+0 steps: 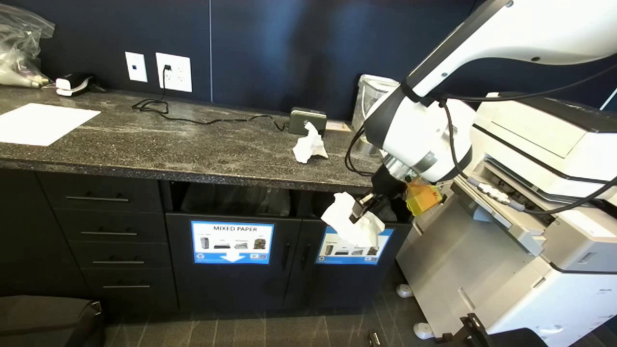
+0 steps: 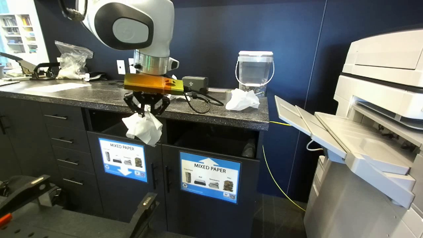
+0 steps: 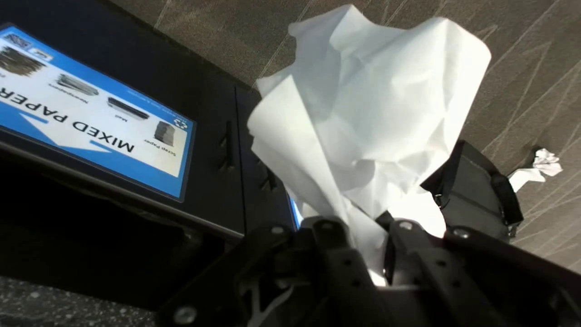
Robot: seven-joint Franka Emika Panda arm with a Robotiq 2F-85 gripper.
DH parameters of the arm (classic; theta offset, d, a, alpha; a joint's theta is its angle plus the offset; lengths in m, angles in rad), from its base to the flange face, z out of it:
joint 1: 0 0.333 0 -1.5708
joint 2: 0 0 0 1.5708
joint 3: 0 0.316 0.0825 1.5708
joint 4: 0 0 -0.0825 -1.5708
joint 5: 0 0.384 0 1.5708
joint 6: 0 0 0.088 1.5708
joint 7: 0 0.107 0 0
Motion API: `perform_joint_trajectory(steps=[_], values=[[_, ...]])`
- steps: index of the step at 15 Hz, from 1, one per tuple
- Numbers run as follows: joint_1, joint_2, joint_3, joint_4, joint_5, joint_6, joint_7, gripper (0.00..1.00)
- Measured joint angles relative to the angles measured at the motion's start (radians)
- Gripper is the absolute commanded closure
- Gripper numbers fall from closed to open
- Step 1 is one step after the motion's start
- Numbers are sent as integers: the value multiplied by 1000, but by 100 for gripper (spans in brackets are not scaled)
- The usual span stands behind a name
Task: Put the tissues inside the rubbish bin.
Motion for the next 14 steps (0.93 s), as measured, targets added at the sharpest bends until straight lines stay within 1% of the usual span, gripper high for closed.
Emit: perform_joint_trajectory(steps=[2,4,7,9,11,13,14], values=[[-28,36,41,10,81,60,-121,87],[-77,69,103,25,190,127,-258,87],[-195,102,231,49,333,227,-473,87],[-310,128,343,67,409,296,-610,86],[-452,176,472,89,458,371,-741,86],[-603,248,599,116,471,447,-849,87],[-677,295,659,128,454,491,-882,87]])
